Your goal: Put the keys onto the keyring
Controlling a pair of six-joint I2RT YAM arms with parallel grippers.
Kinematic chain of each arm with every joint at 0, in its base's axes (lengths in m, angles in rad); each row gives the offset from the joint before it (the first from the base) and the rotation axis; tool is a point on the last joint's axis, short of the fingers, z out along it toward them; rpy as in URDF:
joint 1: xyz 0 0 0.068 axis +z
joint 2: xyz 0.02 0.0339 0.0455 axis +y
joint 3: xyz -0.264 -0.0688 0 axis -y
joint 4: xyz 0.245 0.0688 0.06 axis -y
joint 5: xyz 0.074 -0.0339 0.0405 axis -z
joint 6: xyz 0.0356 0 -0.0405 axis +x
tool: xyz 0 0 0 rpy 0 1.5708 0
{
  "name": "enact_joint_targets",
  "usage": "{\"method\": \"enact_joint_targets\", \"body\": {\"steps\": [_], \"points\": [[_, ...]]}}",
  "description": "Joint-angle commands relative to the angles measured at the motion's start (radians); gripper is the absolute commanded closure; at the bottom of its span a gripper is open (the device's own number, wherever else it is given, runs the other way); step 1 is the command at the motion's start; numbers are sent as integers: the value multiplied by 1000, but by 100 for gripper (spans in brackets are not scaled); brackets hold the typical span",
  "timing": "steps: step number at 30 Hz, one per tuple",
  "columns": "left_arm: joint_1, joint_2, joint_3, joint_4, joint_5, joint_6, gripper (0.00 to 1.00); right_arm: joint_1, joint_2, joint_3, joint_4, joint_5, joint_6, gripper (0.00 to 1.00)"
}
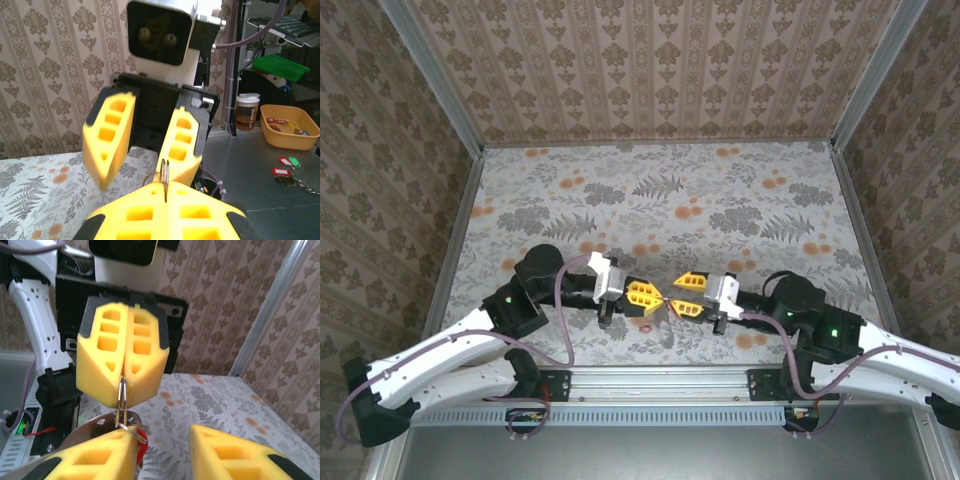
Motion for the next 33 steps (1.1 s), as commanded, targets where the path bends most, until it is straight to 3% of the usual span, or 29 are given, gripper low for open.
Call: {"method": "enact_joint_targets", "body": {"steps": [1,13,20,33], "points": [[-1,-34,23,-52,-28,25,100,3,-63,-7,25,35,16,64],[4,-45,21,-54,-45,24,100,3,27,14,66,-83,24,64],[3,-42,16,-45,-47,26,100,3,56,20,57,-102,22,68],[3,-30,20,-41,-43,26,100,3,29,0,66,-87,27,67]]}}
